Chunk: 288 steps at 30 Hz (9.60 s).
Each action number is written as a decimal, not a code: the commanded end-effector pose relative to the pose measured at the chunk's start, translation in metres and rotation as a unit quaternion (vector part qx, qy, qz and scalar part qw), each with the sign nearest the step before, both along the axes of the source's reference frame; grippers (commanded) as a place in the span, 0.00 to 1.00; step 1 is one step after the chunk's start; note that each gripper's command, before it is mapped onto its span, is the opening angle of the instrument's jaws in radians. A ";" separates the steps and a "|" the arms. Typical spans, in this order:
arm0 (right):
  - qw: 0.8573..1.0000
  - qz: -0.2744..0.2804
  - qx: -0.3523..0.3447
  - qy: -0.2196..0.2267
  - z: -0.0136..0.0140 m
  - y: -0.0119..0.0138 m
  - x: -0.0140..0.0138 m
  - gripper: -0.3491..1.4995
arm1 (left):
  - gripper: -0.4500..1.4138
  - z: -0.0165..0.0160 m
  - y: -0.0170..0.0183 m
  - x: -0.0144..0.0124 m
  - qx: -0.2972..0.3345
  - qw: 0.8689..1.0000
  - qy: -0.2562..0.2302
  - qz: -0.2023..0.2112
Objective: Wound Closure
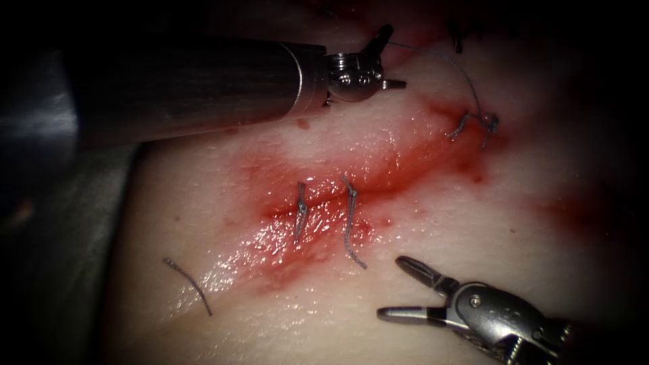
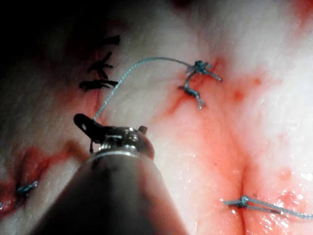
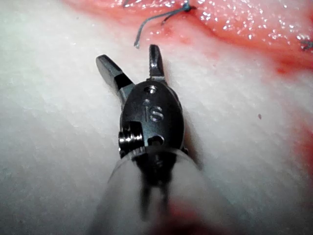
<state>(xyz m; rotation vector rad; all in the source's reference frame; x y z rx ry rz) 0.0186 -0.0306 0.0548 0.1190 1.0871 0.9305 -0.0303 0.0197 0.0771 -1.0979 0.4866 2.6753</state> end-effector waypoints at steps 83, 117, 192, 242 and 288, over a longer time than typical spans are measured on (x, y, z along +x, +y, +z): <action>0.998 -0.016 -0.053 -0.012 -0.0006 0.0013 -0.0019 0.80 | 0.50 -0.0101 -0.0227 0.0032 0.010 0.978 0.120 0.172; 0.969 -0.141 -0.201 0.038 0.0017 0.0075 0.0006 0.88 | 0.00 -0.0114 -0.0190 0.0052 0.023 0.988 0.038 0.146; 0.925 -0.179 -0.327 0.070 0.0086 0.0089 0.0115 0.00 | 0.00 -0.0131 -0.0193 0.0043 0.053 0.985 -0.095 0.133; 0.955 -0.091 -0.280 0.035 0.0009 0.0081 -0.0021 0.99 | 0.59 -0.0047 -0.0204 0.0204 0.270 0.960 -0.077 0.022; 0.955 -0.092 -0.279 0.043 0.0005 0.0069 -0.0013 0.99 | 0.85 -0.0006 -0.0151 0.0186 0.309 0.908 -0.282 0.004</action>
